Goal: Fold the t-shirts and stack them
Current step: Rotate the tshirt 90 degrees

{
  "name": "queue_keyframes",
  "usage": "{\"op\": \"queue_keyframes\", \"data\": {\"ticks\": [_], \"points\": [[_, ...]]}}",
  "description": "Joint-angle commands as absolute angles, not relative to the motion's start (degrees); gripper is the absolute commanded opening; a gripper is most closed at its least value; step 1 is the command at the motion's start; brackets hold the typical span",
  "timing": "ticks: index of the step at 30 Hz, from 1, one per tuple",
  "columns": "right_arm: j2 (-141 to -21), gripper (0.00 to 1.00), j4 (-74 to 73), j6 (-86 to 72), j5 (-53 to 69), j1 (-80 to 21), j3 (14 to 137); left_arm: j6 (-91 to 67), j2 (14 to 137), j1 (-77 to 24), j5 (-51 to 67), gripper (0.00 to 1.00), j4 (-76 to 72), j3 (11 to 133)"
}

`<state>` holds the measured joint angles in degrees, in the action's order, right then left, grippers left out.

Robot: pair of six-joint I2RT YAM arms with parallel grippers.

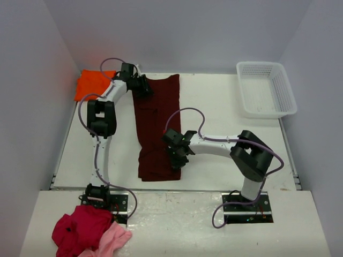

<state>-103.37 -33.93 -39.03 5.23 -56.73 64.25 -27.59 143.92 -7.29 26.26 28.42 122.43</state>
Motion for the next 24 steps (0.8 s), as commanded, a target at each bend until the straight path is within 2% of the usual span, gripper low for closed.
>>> {"op": "queue_keyframes", "data": {"ticks": [1,5,8,10,13,16,17,19,21,24], "points": [[-101.7,0.15,-31.8,-40.1,4.6,-57.3,64.2,-26.0,132.4,-8.3,17.4,0.47,28.6,119.8],[-101.0,0.15,-31.5,-40.3,3.4,-57.7,64.9,-24.6,121.2,-11.9,10.8,0.49,31.0,117.7],[-98.4,0.16,-33.5,-40.1,0.3,-58.6,67.0,-23.2,114.3,-16.5,1.7,0.5,34.9,116.2],[-96.5,0.17,-36.0,-39.8,-1.2,-59.1,68.8,-24.4,111.6,-19.7,-1.8,0.5,40.5,115.2],[-94.8,0.21,-39.2,-39.7,-2.0,-59.9,70.1,-27.1,105.6,-24.0,-8.1,0.45,46.7,106.9],[-93.5,0.31,-39.9,-39.6,-2.7,-61.1,68.7,-30.3,98.8,-29.6,-16.3,0.32,50.4,89.3],[-93.5,0.33,-40.5,-39.9,-3.3,-61.2,68.3,-31.3,95.3,-31.7,-17.3,0.19,51.0,85.5],[-93.3,0.37,-40.7,-42.1,-4.3,-61.3,66.0,-34.4,89.9,-33.7,-17.0,0.12,50.5,75.2],[-93.2,0.38,-39.9,-43.9,-4.5,-61.3,63.5,-37.0,86.2,-36.2,-18.1,0.0,50.1,69.5],[-92.5,0.41,-38.5,-46.1,-5.8,-61.3,60.0,-40.6,80.2,-36.8,-18.5,0.0,50.7,60.7]]}}
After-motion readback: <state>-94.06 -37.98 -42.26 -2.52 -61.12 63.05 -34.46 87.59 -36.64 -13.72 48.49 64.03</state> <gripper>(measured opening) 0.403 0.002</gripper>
